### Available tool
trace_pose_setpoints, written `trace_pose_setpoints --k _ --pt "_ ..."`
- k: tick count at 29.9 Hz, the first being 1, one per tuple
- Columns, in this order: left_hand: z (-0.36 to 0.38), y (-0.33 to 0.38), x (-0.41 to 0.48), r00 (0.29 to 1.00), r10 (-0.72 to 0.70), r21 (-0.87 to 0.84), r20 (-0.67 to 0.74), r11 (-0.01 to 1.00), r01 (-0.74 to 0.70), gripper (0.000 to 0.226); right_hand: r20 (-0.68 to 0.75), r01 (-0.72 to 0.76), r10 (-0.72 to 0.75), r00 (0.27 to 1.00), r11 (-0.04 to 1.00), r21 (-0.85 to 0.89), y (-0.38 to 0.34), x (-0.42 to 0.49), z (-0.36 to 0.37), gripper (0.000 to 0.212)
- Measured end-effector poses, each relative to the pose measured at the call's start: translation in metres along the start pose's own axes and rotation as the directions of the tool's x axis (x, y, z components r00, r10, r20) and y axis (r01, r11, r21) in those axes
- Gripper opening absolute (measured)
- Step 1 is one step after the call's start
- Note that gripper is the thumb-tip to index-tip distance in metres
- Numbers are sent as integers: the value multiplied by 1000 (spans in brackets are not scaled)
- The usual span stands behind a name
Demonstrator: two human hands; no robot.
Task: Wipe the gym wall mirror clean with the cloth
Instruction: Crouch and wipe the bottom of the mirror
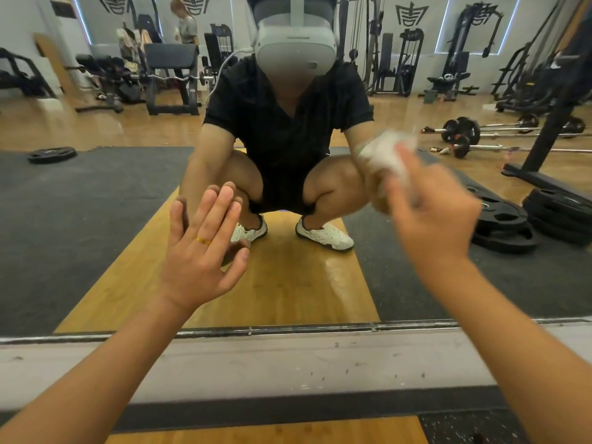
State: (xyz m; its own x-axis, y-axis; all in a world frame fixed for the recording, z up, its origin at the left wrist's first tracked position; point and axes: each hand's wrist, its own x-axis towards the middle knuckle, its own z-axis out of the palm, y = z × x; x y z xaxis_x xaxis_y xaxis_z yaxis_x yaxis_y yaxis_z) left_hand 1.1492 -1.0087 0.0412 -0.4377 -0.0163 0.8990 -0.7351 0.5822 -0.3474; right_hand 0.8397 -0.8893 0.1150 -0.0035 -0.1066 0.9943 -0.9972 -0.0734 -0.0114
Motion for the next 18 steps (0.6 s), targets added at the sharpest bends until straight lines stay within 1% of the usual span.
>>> trace_pose_setpoints --k 1,2,3,4,6,8,9,10,11,12,13,14,15,16,18 --pt "0 0 -1 1000 -3 3 -1 1000 3 74 -45 -115 117 992 992 44 8 14 -2 34" --pt "1 0 -1 1000 -5 7 -4 1000 5 73 -70 -192 199 978 977 97 9 22 -3 34" --pt "2 0 -1 1000 -4 9 -10 1000 4 73 -76 -215 227 971 967 137 2 21 -1 35" --pt "2 1 -1 1000 -4 8 -17 1000 4 73 -57 -191 202 978 968 165 -7 11 3 35" --pt "2 1 -1 1000 -6 6 -26 1000 6 74 45 -55 48 998 984 169 -34 -23 12 35" --pt "2 1 -1 1000 0 7 -25 1000 0 75 163 86 -102 981 991 101 -50 -44 15 34" --pt "1 0 -1 1000 5 6 -25 1000 -5 75 183 133 -145 972 988 76 -48 -37 12 34" --pt "1 0 0 1000 9 5 -26 1000 -8 75 149 135 -139 979 990 34 -41 -22 10 35" --pt "1 0 0 1000 6 2 -25 1000 -6 74 94 68 -69 993 998 6 -32 -3 6 37" --pt "0 1 0 1000 -1 -3 -23 1000 1 74 25 -39 38 999 999 23 -20 19 3 37" --pt "0 1 0 1000 -5 -4 -26 1000 5 73 -7 -140 141 990 987 79 -9 36 1 37" --pt "1 2 -1 999 -6 -2 -32 1000 6 73 -27 -192 196 980 975 116 -5 44 0 36" --pt "2 2 0 999 -4 3 -37 1000 4 74 -41 -194 202 979 972 135 -10 41 1 36" --pt "2 3 0 999 -5 5 -38 1000 5 74 -30 -151 157 987 977 148 -18 25 6 36" --pt "2 3 -1 999 -8 5 -38 1000 9 76 46 -12 5 999 989 146 -42 -24 18 34"
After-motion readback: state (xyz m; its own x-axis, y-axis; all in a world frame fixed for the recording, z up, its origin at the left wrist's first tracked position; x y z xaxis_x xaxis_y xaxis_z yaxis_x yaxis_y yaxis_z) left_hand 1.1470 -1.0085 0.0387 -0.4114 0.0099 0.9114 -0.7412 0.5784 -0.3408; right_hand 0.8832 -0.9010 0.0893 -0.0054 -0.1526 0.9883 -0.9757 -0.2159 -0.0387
